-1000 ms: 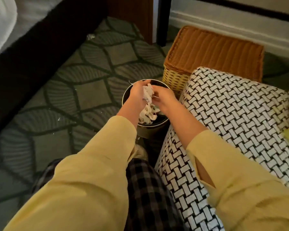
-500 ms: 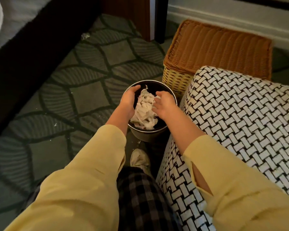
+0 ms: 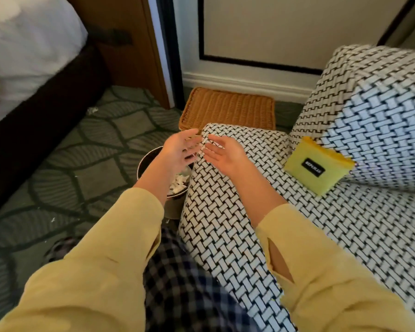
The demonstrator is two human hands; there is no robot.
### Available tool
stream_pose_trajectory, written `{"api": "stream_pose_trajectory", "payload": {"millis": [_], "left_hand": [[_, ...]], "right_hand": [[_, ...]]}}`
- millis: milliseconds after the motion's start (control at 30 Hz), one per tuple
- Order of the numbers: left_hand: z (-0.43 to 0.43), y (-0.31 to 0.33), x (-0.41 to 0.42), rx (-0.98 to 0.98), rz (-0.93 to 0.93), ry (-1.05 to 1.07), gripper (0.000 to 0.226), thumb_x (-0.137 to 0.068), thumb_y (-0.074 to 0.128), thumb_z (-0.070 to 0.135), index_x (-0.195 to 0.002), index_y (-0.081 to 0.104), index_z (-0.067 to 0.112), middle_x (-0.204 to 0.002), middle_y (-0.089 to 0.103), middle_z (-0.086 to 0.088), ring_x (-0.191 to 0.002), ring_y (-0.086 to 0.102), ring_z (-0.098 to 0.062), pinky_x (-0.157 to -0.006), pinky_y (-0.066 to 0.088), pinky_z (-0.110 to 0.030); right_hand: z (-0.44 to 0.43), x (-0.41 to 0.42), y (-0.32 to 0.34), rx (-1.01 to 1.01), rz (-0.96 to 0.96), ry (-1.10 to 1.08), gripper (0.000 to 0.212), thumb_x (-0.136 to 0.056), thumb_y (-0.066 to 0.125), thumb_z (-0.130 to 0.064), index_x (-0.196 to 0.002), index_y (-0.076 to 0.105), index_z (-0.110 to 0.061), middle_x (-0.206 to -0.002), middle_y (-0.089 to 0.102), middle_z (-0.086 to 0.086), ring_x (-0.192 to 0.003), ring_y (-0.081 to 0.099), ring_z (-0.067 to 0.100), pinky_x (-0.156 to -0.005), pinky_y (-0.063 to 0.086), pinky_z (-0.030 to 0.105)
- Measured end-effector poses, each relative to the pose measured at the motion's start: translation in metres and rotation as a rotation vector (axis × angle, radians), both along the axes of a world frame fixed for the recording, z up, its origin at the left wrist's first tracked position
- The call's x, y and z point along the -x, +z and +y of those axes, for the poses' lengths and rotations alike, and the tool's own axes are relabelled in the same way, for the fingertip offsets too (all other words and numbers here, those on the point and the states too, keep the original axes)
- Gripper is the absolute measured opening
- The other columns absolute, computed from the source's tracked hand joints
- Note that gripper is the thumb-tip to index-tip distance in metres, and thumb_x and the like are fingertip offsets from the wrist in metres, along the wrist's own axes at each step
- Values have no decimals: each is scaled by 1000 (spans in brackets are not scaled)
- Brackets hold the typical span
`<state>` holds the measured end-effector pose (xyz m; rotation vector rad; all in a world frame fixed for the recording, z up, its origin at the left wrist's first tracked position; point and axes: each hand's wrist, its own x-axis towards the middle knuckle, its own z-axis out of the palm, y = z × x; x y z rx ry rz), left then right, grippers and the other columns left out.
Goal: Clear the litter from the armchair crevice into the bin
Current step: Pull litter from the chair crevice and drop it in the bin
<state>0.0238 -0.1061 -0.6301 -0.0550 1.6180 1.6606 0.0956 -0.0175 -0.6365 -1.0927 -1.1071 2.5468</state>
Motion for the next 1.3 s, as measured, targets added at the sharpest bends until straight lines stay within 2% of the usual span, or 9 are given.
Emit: {"api": "stream_pose_trajectory", "payload": {"millis": [333, 433, 600, 700, 833, 933, 1133, 1200, 1300], "left_hand": [[82, 34, -141, -43, 76, -350, 25, -99, 37, 20, -112, 58, 15, -112, 61, -4, -104, 54, -20, -100, 38, -39], [102, 38, -178, -41, 70, -472, 20, -98, 37, 17, -97, 57, 17, -95, 62, -1, -88, 56, -16, -88, 41, -36], [138, 35, -249, 44, 126, -615, 16, -97, 42, 10, -106, 55, 10, -78, 59, -1, -67, 53, -13, -63, 42, -23], [157, 28, -288, 72, 151, -717, 21, -96, 42, 8, -110, 57, 10, -79, 59, -2, -65, 54, -12, -61, 43, -22], [182, 21, -336, 95, 200, -883, 20, -95, 43, 7, -108, 57, 11, -87, 61, -2, -72, 56, -11, -65, 47, -21], [198, 14, -358, 116, 223, -947, 22, -95, 42, 5, -110, 57, 9, -90, 61, -3, -71, 56, -10, -65, 48, -21], [228, -5, -374, 199, 345, -955, 22, -94, 46, 6, -110, 61, 10, -100, 62, -5, -74, 58, -10, -75, 52, -23], [236, -9, -376, 213, 466, -968, 24, -93, 48, 6, -113, 61, 9, -97, 61, -3, -72, 57, -8, -73, 51, -21], [252, -17, -387, 215, 729, -1041, 26, -94, 50, 12, -117, 61, 10, -99, 63, -4, -85, 61, -17, -81, 51, -28]], "right_hand": [[61, -153, 37, -43, 68, -266, 34, -97, 37, -11, -126, 51, 0, -127, 54, 18, -109, 52, 27, -92, 43, 33], [80, -208, 36, -173, 27, -312, 27, -95, 42, -8, -117, 56, 0, -101, 61, 11, -101, 57, 25, -85, 48, 30], [114, -316, 6, -614, -500, -376, 16, -88, 56, -1, -84, 67, -12, -76, 63, 3, -52, 55, 8, -47, 45, 13], [121, -362, -15, -834, -781, -301, 22, -87, 55, -4, -104, 63, -14, -94, 56, 1, -59, 51, 11, -47, 44, 17], [120, -397, -38, -1028, -1008, -202, 32, -85, 60, -15, -116, 53, -8, -119, 48, 13, -103, 54, 27, -83, 45, 30], [120, -402, -52, -1040, -1019, -190, 34, -85, 61, -23, -115, 52, -9, -126, 42, 13, -112, 49, 29, -90, 44, 32], [135, -401, -58, -1100, -1060, -197, 20, -91, 52, -17, -108, 57, -8, -115, 53, 9, -103, 55, 25, -79, 47, 31], [139, -404, -60, -1099, -960, -269, 13, -91, 51, -14, -101, 59, -10, -94, 60, 1, -88, 59, 20, -68, 42, 25], [149, -421, -63, -741, -602, -696, 11, -90, 48, -6, -91, 56, -13, -71, 58, -1, -58, 55, 14, -56, 45, 25]]}}
